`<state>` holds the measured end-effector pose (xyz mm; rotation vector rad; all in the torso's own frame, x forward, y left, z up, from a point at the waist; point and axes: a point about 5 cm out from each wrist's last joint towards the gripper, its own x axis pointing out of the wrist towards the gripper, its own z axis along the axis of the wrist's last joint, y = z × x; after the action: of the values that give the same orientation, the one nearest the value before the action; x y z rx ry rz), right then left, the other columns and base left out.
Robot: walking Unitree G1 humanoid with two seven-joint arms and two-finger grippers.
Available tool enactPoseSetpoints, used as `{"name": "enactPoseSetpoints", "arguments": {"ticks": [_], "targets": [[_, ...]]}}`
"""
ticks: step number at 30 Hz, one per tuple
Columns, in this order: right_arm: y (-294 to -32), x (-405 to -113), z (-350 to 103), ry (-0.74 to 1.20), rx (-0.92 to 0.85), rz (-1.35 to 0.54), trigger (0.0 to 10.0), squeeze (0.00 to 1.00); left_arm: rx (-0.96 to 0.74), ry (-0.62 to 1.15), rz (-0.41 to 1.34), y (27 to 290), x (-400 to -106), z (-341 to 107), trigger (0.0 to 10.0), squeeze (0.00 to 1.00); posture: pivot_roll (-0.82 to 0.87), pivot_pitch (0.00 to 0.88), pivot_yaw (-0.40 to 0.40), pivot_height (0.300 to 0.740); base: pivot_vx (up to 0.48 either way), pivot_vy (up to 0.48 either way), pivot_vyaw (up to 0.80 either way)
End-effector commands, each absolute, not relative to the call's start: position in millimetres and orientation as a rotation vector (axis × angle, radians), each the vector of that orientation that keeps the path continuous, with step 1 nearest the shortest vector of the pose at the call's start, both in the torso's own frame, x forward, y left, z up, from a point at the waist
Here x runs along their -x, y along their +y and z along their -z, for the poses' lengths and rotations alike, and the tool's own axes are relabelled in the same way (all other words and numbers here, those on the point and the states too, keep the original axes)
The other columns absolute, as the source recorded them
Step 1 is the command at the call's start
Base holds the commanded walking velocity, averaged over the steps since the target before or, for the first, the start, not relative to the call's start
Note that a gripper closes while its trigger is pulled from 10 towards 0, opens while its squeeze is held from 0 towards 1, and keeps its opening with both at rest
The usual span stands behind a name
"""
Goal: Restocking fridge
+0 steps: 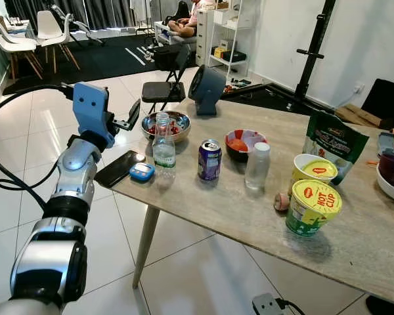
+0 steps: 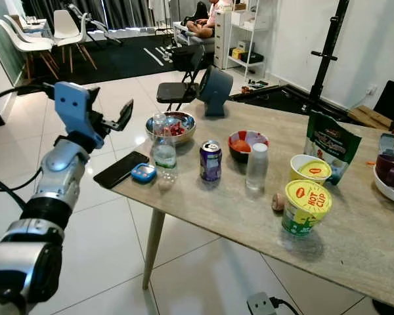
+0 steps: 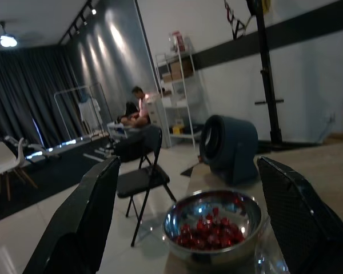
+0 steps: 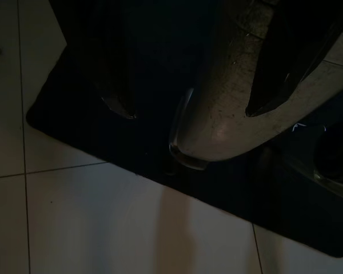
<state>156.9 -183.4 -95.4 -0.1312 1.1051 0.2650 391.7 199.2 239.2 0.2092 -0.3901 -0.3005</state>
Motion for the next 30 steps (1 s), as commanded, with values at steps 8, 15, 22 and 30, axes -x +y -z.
{"name": "enactPoseSetpoints", "arguments": {"ticks": [8, 15, 22, 30], "targets": [[-183.5, -141.8, 101.1, 1.150, 0.125, -0.265, 10.0, 0.00, -0.223, -0.355, 0.347, 193.0, -399.7, -247.5, 10.0, 0.00, -0.04, 0.000, 0.028, 0.740, 0.000, 0.000, 0.00], [-182.1, -134.3, 103.8, 1.169, 0.104, -0.264, 10.0, 0.00, -0.228, -0.390, 0.406, 178.0, -401.8, -257.1, 10.0, 0.00, -0.04, 0.023, 0.029, 0.740, 0.000, 0.000, -0.22], [-182.3, -131.6, 104.8, 1.168, 0.096, -0.237, 10.0, 0.00, -0.235, -0.420, 0.401, 174.3, -402.7, -263.5, 10.0, 0.00, -0.05, 0.027, 0.038, 0.740, 0.000, 0.000, -0.22], [-188.8, -131.5, 104.1, 1.163, 0.110, -0.217, 10.0, 0.00, -0.242, -0.386, 0.347, 179.8, -406.0, -263.1, 10.0, 0.00, -0.06, 0.051, 0.039, 0.740, 0.000, 0.000, 0.00]]}}
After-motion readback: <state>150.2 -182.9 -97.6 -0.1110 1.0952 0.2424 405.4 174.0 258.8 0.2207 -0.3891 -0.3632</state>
